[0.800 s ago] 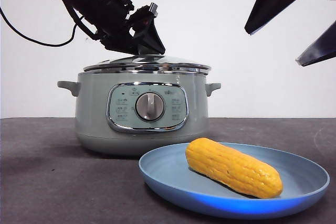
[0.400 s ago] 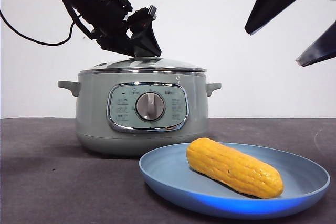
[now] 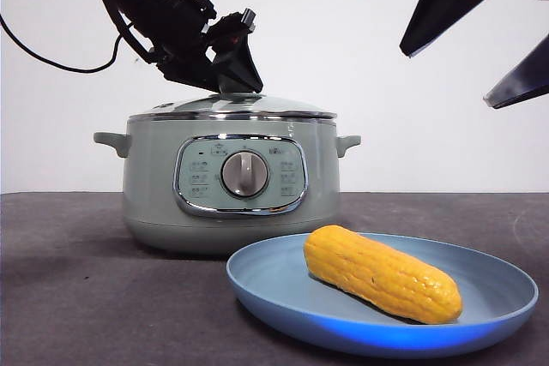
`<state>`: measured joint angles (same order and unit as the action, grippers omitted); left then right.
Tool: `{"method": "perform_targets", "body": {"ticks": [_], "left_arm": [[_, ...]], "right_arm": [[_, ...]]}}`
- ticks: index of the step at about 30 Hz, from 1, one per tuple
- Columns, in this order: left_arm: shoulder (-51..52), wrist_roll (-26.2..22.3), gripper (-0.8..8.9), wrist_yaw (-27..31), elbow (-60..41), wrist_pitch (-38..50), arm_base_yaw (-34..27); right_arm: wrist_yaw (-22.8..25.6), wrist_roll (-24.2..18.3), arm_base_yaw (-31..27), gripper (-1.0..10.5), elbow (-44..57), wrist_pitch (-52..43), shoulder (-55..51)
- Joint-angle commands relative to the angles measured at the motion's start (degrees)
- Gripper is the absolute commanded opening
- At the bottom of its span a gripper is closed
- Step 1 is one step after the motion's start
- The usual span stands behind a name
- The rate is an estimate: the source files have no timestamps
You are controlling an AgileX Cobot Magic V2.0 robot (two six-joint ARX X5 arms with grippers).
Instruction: Take the corn out from the steamer,put the corn on the plate,close the lid
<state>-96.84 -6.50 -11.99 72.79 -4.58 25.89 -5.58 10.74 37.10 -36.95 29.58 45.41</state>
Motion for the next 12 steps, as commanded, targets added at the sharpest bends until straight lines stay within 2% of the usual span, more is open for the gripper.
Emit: {"method": "perform_targets", "body": {"ticks": [1, 12], "left_arm": [[-0.26, -1.7, -0.08, -0.15, -0.81, -3.78, 0.0], [-0.26, -1.68, -0.08, -0.11, -0.81, -5.29, 0.0]], "right_arm": [[0.0, 0.15, 0.09, 5.4, 0.46, -0.33, 0.02], [-0.02, -0.13, 0.09, 5.4, 0.46, -0.31, 0.02]]}}
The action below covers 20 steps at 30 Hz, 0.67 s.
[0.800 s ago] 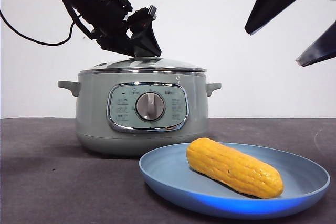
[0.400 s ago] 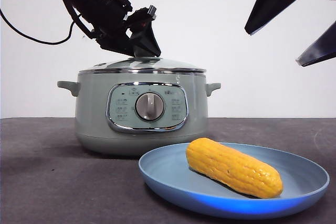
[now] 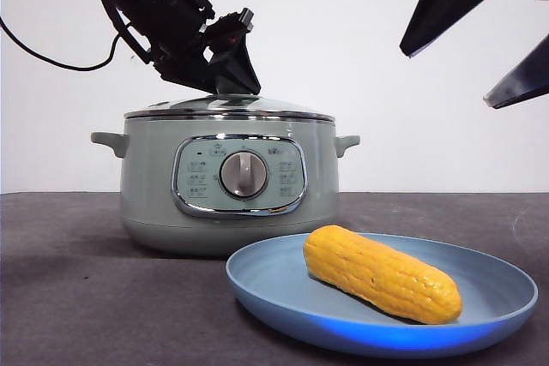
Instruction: Take the corn out from the steamer,put the corn on the plate,close the lid
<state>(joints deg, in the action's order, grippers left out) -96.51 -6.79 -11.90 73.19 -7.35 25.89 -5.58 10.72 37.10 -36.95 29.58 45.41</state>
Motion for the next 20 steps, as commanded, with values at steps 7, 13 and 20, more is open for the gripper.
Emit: {"method": "perform_targets", "body": {"ticks": [7, 13, 20], "left_arm": [[-0.59, -1.33, 2.33, -0.22, -1.14, -0.57, 0.0], [-0.5, -0.66, 5.85, -0.15, -0.39, 1.36, -0.11], [0.85, -0.63, 5.85, -0.11, 2.01, 0.74, -0.11]], "right_arm": [[-0.02, -0.24, 0.09, 5.4, 0.46, -0.31, 0.02], [-0.02, -0.24, 0.09, 5.4, 0.46, -0.31, 0.02], [-0.02, -0.24, 0.09, 5.4, 0.46, -0.31, 0.0]]}}
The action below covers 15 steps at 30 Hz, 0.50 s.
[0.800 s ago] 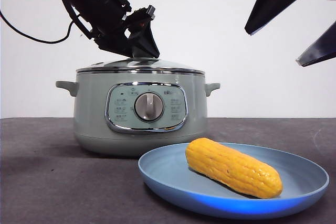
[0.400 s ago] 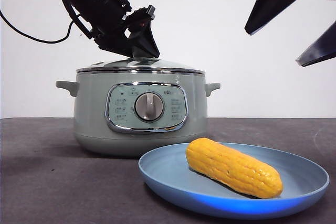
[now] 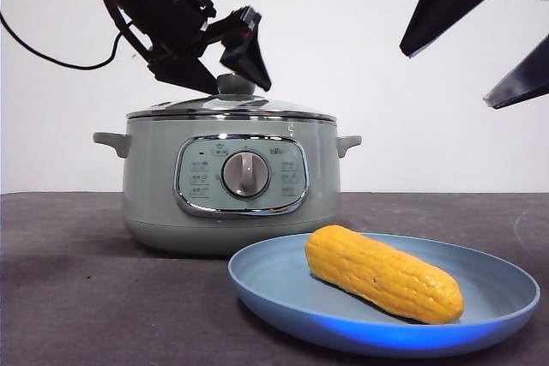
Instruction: Take the corn out from the steamer,put the corn on the plate,close the lid
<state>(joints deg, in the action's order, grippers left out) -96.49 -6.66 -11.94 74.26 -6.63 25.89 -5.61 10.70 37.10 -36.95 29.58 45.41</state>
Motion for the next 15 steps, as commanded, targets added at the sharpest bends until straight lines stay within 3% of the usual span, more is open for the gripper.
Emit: {"method": "perform_targets", "body": {"ticks": [1, 9, 15], "left_arm": [[1.27, -0.76, 5.85, -0.07, 1.33, -0.52, -0.11], [7.69, -0.63, 5.84, -0.2, 4.61, -12.66, -0.11], [16.83, 0.07, 5.83, -0.57, 5.01, -27.23, 0.02]], "right_arm": [[0.0, -0.22, 0.09, 5.4, 0.46, -0.31, 0.02], [0.0, -0.72, 0.09, 5.4, 0.46, -0.31, 0.0], [-0.07, -1.33, 0.09, 5.4, 0.46, -0.31, 0.02]]}}
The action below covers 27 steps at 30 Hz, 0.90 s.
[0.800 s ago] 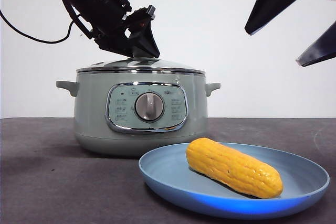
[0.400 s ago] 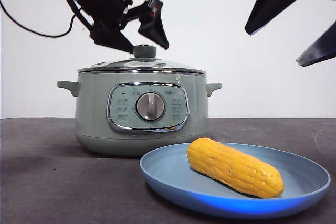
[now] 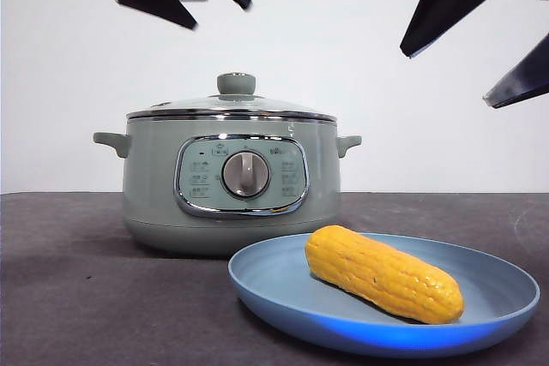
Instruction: Take the corn out from the steamer,put the corn on the plate,close the lid
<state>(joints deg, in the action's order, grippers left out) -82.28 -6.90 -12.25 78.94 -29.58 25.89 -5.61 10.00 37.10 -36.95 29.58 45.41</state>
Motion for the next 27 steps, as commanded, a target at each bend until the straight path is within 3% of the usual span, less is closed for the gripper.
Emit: {"method": "perform_targets", "body": {"ticks": [1, 10, 12, 15, 17, 18, 20, 27], "left_arm": [[4.33, 0.87, 5.83, -0.28, 0.33, -7.13, 0.02], [14.71, 1.33, 5.74, -1.79, 0.33, -29.29, 0.02], [15.58, 1.29, 4.88, -1.79, 0.33, -32.48, 0.02], [15.85, 0.83, 2.75, -1.77, 0.33, -35.98, 0.02], [15.85, 0.81, 1.0, -1.75, 0.33, -37.31, 0.02], [15.85, 0.79, 0.19, -1.75, 0.33, -37.51, 0.02], [15.85, 0.68, -0.08, -1.77, 0.33, -37.48, 0.02], [15.85, 0.68, -0.08, -1.73, 0.33, -37.27, 0.02]], "right_arm": [[-0.07, -0.63, 0.09, 5.4, 0.46, -0.31, 0.0], [-0.31, -1.05, 0.09, 5.4, 0.46, -0.33, 0.0], [-0.31, -1.05, 0.09, 5.3, 0.46, -0.33, 0.02], [-0.33, -1.05, 0.09, 5.3, 0.46, -0.31, 0.02], [-0.39, -1.03, 0.09, 4.1, 0.46, -0.28, 0.02], [-0.46, -1.03, 0.09, 2.7, 0.46, -0.24, 0.02], [-0.44, -1.05, 0.09, -0.2, 0.46, -0.22, 0.02], [-0.26, -1.07, 0.09, 0.0, 0.46, 0.55, 0.02]]}}
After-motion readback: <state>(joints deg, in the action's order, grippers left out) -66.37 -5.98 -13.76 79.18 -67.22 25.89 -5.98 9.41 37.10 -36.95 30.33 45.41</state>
